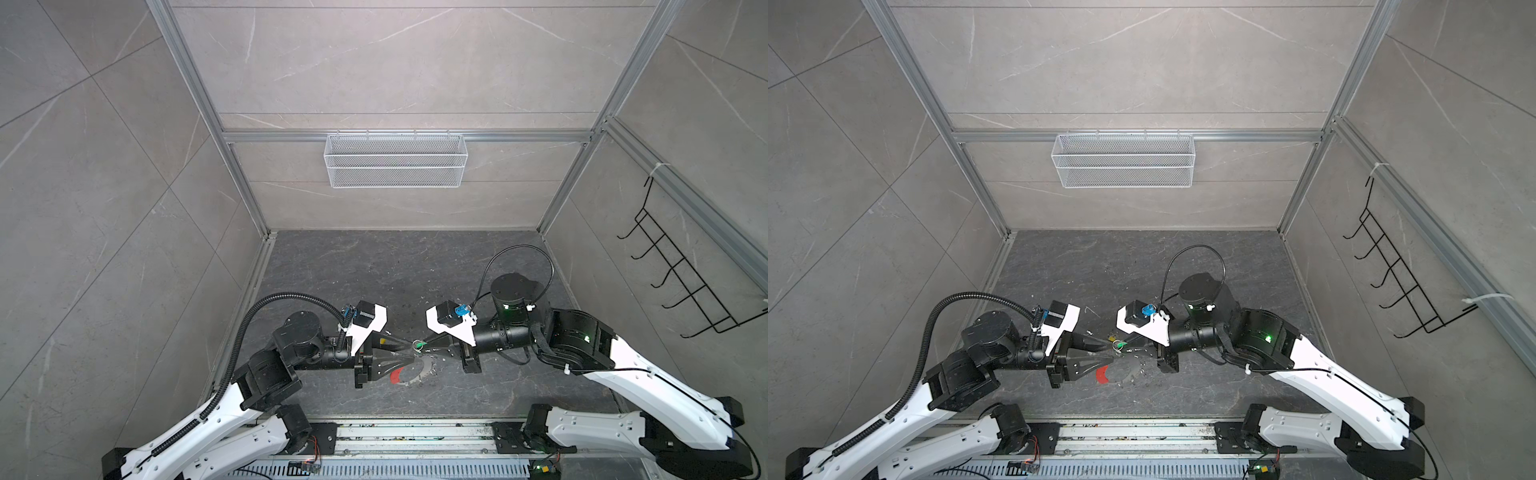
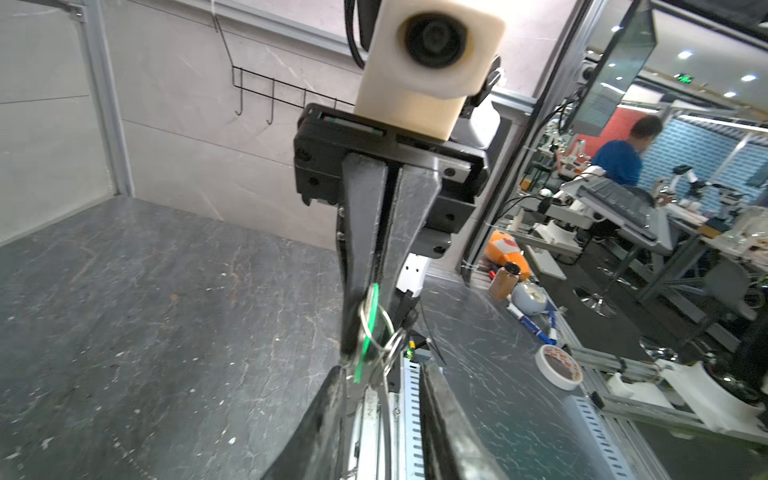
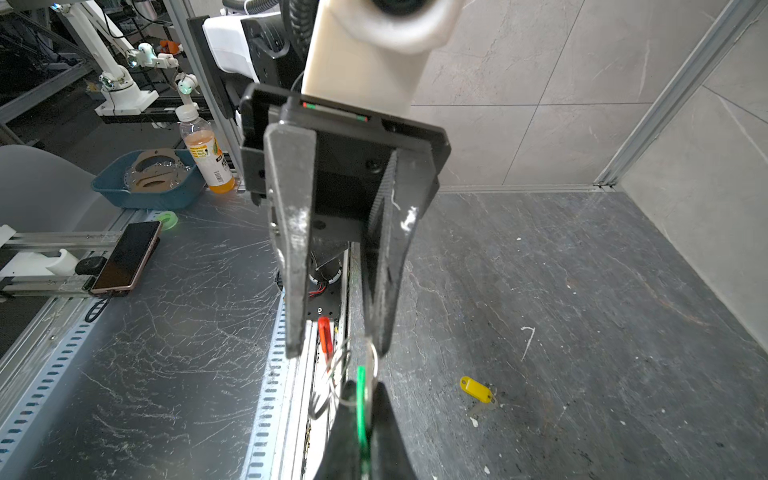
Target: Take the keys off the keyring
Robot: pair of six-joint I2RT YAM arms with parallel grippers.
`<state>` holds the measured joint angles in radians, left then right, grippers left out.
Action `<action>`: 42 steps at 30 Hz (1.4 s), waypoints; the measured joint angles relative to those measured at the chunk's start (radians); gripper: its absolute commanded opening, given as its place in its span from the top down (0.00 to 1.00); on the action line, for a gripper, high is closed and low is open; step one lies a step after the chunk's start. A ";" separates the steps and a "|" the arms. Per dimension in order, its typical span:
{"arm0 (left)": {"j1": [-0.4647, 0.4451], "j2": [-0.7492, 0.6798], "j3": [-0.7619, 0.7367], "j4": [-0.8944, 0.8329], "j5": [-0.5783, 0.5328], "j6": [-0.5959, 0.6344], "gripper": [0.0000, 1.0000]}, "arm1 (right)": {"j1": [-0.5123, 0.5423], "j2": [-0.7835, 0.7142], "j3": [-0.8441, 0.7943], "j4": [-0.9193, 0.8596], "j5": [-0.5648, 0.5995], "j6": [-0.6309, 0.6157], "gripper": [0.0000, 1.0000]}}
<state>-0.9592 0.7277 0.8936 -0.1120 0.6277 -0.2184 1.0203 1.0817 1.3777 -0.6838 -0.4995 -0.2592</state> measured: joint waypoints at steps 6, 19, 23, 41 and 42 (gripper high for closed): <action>0.007 0.047 0.004 0.011 0.061 -0.016 0.77 | -0.001 -0.011 0.000 0.000 0.002 0.000 1.00; 0.013 0.053 0.004 0.011 0.059 -0.022 0.93 | -0.004 -0.015 -0.003 -0.003 0.005 0.000 1.00; 0.012 0.052 0.004 0.017 0.062 -0.026 0.96 | -0.005 -0.015 -0.004 -0.003 0.008 0.000 1.00; 0.012 0.057 0.004 0.029 0.066 -0.040 0.83 | -0.006 -0.016 -0.005 -0.001 0.024 0.000 1.00; 0.012 0.057 0.004 0.029 0.066 -0.040 0.82 | -0.006 -0.016 -0.005 -0.001 0.024 0.000 1.00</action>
<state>-0.9470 0.7849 0.8974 -0.0826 0.6941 -0.2588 1.0138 1.0660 1.3731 -0.6849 -0.4755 -0.2588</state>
